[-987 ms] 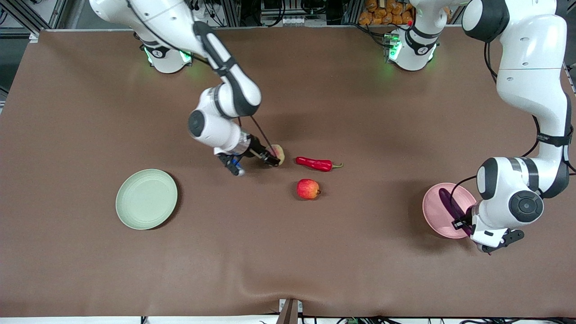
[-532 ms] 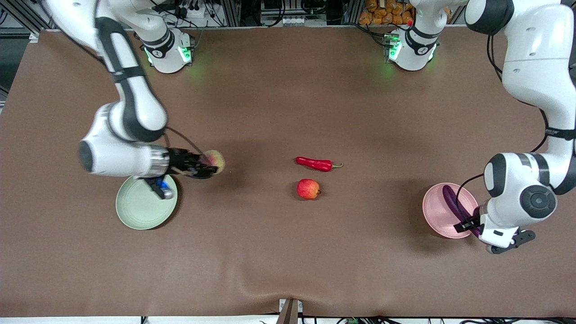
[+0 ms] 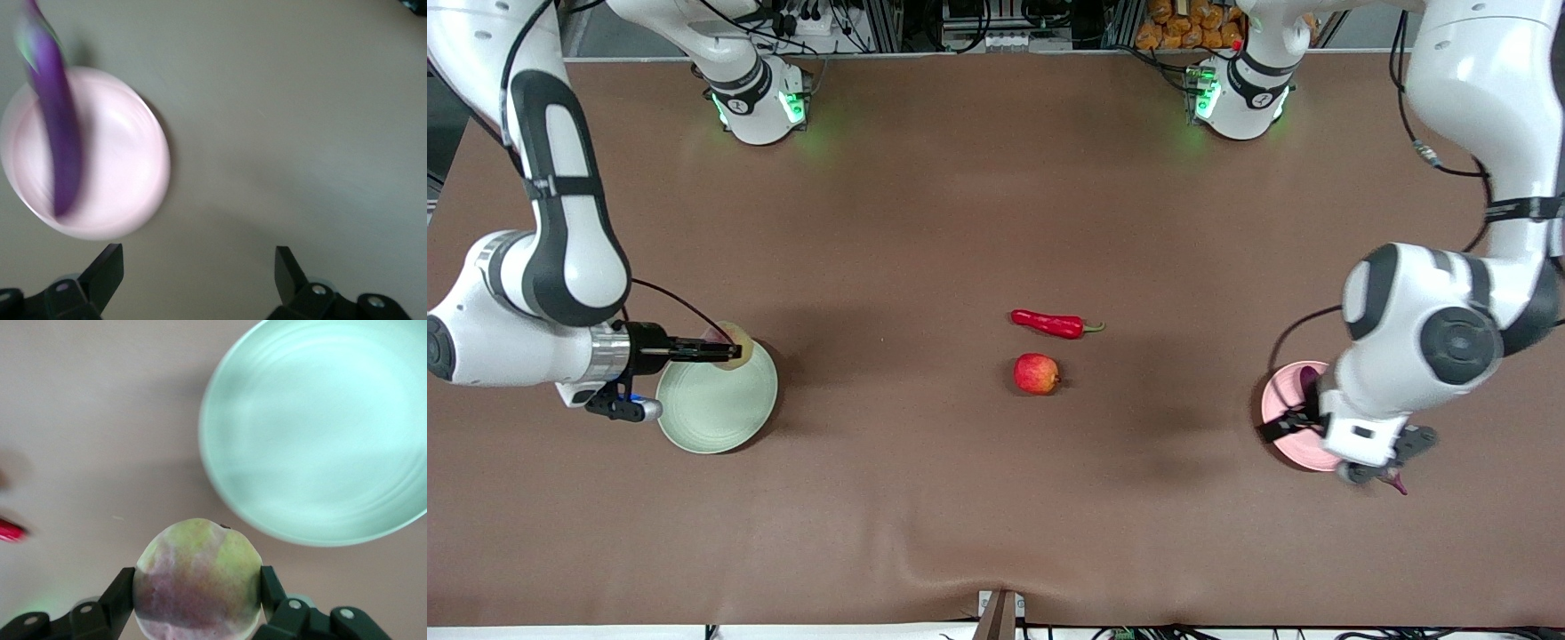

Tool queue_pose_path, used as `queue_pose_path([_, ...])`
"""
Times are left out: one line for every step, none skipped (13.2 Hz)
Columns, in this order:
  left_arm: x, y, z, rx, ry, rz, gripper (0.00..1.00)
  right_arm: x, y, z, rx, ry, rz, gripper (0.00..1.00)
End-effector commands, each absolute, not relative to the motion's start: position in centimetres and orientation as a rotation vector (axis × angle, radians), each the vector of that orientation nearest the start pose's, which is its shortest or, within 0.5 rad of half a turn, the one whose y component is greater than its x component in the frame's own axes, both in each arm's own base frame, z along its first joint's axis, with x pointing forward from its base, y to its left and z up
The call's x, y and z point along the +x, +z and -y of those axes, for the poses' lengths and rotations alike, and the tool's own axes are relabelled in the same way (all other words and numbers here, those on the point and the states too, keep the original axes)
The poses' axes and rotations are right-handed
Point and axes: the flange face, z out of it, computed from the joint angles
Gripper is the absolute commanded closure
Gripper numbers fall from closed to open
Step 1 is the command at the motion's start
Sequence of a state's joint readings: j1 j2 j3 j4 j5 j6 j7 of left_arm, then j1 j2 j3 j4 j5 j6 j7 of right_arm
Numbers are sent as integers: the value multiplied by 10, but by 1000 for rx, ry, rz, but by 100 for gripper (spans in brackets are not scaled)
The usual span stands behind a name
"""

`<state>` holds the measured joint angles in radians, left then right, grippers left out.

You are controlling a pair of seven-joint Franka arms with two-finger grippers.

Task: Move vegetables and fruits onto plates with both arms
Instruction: 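Release the eggplant on the pink plate while the right gripper carries the peach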

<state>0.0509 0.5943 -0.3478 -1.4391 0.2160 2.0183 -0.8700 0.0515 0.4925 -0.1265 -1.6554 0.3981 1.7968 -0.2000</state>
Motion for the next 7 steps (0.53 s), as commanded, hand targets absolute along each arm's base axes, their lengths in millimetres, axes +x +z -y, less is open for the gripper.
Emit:
queue_pose_path([671, 342, 234, -2879, 25, 1262, 0, 651, 277, 43, -2779, 419, 253, 48])
queue_pose_path([663, 335, 251, -2806, 40, 1395, 0, 649, 268, 58, -2765, 419, 281, 48])
queue_pose_path([656, 324, 263, -2724, 61, 1530, 0, 650, 259, 63, -2747, 405, 378, 48])
queue_pose_path([647, 308, 279, -2627, 82, 1676, 0, 651, 250, 67, -2724, 378, 494, 48])
queue_pose_path([632, 292, 302, -2554, 80, 1764, 0, 653, 244, 78, -2718, 333, 562, 48])
queue_pose_path([619, 279, 316, -2491, 90, 1844, 0, 655, 241, 84, -2714, 295, 617, 48])
queue_pose_path([610, 267, 319, -2414, 105, 1928, 0, 655, 237, 84, -2703, 283, 666, 47])
